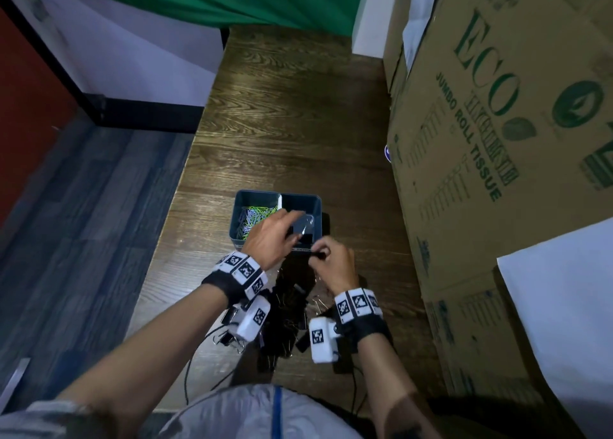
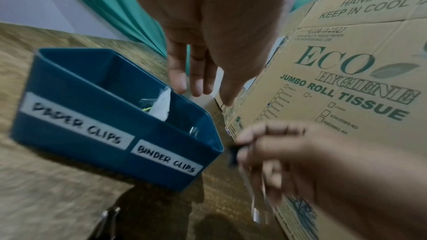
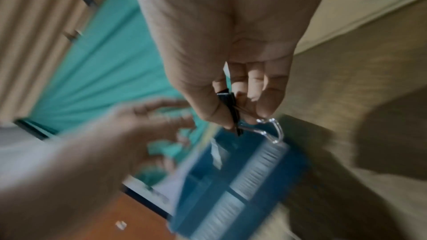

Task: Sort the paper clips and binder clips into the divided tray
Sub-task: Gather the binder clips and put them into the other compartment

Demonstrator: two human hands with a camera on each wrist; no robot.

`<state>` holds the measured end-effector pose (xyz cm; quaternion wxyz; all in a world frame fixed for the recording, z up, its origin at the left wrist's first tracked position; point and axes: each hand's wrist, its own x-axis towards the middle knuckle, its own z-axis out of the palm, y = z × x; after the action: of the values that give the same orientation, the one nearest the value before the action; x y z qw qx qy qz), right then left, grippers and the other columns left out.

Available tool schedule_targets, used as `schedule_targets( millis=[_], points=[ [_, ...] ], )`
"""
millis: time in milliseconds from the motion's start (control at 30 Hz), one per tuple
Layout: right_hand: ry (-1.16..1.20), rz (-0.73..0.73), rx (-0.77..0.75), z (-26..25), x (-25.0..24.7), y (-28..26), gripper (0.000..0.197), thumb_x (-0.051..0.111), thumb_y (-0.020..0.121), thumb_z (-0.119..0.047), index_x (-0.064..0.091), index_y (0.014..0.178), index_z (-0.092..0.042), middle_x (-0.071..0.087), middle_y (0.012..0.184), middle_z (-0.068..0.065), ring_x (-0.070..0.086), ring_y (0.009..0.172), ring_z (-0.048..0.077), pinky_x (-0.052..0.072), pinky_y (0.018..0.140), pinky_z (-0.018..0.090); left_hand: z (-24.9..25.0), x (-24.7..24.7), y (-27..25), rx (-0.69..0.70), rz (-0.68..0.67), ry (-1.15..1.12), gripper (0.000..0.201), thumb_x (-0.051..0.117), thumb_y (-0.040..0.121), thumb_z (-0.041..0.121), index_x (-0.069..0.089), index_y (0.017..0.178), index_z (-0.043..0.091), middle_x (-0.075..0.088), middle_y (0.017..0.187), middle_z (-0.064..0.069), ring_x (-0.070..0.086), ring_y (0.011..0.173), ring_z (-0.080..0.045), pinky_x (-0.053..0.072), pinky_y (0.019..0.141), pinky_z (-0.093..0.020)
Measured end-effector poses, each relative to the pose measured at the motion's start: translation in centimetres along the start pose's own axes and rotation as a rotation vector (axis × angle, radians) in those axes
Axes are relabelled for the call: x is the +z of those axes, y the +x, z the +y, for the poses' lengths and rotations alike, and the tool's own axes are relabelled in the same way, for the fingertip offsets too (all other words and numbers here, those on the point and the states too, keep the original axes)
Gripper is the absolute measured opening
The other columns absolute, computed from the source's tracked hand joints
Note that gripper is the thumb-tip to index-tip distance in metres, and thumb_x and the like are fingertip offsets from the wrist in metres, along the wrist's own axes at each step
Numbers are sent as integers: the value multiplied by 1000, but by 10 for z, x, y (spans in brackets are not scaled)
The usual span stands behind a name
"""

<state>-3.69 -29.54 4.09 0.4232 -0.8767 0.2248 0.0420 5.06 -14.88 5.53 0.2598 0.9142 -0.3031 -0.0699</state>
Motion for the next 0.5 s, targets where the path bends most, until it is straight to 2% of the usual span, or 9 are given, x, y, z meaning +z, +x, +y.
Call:
schedule_targets(
  millis=[100, 133, 200, 267, 333, 400, 433, 500],
  points=[
    [81, 132, -97, -32, -13, 22, 20, 76, 82, -10, 68, 98, -20, 71, 99, -4, 67, 88, 12, 46, 72, 17, -16, 3, -28, 4, 71, 18, 23, 56, 94, 24, 60, 117, 21, 62, 108, 3, 56, 77, -8, 46, 66, -23],
    [100, 162, -115, -40, -17, 27, 21, 77, 82, -13, 69, 101, -19, 71, 94, -4, 67, 82, 11, 46, 68, 15, -25, 7, -39, -1, 60, 24, 20, 55, 95, 24, 61, 113, 23, 63, 108, 4, 56, 74, -6, 47, 64, -22],
    [111, 207, -138, -47, -22, 32, 23, 78, 82, -20, 69, 103, -18, 70, 83, -5, 66, 72, 10, 47, 63, 16, -43, 11, -64, -44, -11, 32, 19, 55, 94, 26, 57, 113, 26, 64, 108, 3, 61, 77, -9, 54, 66, -27],
    [77, 245, -122, -38, -23, 29, 18, 75, 85, -23, 68, 101, -19, 67, 77, -7, 65, 69, 10, 51, 63, 23, -61, 15, -90, -139, -140, 71, 31, 57, 92, 36, 52, 122, 26, 60, 116, 2, 61, 87, -12, 52, 71, -26],
    [-22, 215, -51, -15, -17, 21, 13, 70, 90, -24, 66, 101, -18, 63, 76, -9, 64, 72, 9, 51, 61, 24, -78, 18, -115, -260, -333, 137, 60, 60, 85, 55, 40, 133, 25, 52, 123, 0, 59, 99, -17, 48, 73, -29],
    [-165, 76, 107, 18, -7, 8, 20, 67, 92, -29, 62, 109, -18, 65, 92, -3, 66, 85, 15, 51, 66, 23, -91, 21, -136, -359, -491, 161, 76, 64, 73, 68, 32, 131, 30, 46, 117, -2, 58, 99, -22, 47, 74, -35],
    [-229, -25, 210, 37, 0, 2, 32, 68, 91, -34, 59, 118, -18, 65, 108, 2, 66, 98, 20, 54, 76, 28, -96, 25, -144, -378, -524, 143, 75, 67, 68, 69, 32, 124, 33, 43, 112, -1, 58, 92, -22, 46, 70, -35],
    [-297, -216, 401, 68, 15, -13, 67, 72, 83, -48, 46, 139, -20, 50, 140, 9, 55, 124, 31, 51, 95, 44, -98, 34, -155, -372, -521, 87, 75, 74, 63, 65, 33, 118, 36, 38, 106, 2, 53, 81, -17, 42, 65, -32]
  ],
)
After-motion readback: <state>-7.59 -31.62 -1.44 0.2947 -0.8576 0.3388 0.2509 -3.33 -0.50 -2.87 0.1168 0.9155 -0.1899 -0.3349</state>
